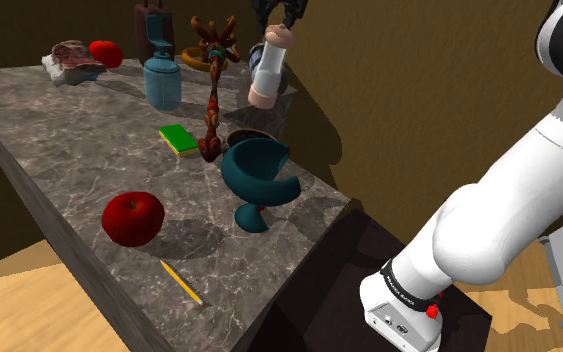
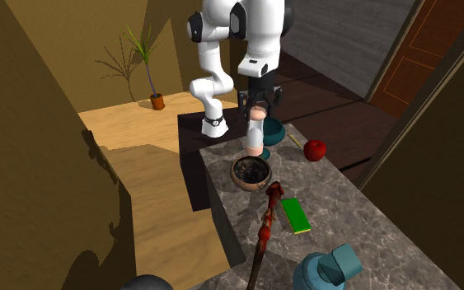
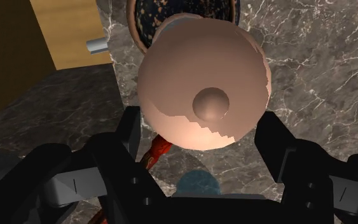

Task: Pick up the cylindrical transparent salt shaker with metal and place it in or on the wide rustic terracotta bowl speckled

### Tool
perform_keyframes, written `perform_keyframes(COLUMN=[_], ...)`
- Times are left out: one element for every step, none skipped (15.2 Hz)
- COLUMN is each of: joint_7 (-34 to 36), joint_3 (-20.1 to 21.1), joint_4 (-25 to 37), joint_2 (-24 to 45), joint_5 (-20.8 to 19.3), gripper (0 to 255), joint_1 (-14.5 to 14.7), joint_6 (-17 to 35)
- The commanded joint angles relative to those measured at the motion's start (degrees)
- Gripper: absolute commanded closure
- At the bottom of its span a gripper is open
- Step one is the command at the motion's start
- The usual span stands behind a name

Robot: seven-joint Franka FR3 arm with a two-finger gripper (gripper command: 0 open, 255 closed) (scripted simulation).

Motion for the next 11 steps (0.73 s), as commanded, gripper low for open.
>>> perform_keyframes(joint_7=[0.08, 0.07, 0.06, 0.05, 0.04, 0.03, 0.03, 0.02, 0.01, 0.01, 0.00], joint_3=[0.03, 0.03, 0.03, 0.02, 0.02, 0.02, 0.02, 0.02, 0.02, 0.02, 0.01], joint_4=[-2.36, -3.43, -4.48, -5.51, -6.51, -7.50, -8.47, -9.41, -10.34, -11.25, -12.15], joint_2=[-0.74, -0.97, -1.20, -1.40, -1.59, -1.77, -1.93, -2.07, -2.20, -2.32, -2.42], joint_5=[0.02, 0.04, 0.05, 0.06, 0.07, 0.08, 0.08, 0.09, 0.10, 0.10, 0.11], gripper=[255, 255, 255, 255, 255, 255, 255, 255, 255, 255, 255], joint_1=[0.03, 0.03, 0.03, 0.03, 0.03, 0.02, 0.02, 0.02, 0.02, 0.02, 0.02], joint_6=[1.62, 2.45, 3.28, 4.10, 4.92, 5.73, 6.54, 7.34, 8.14, 8.93, 9.72])
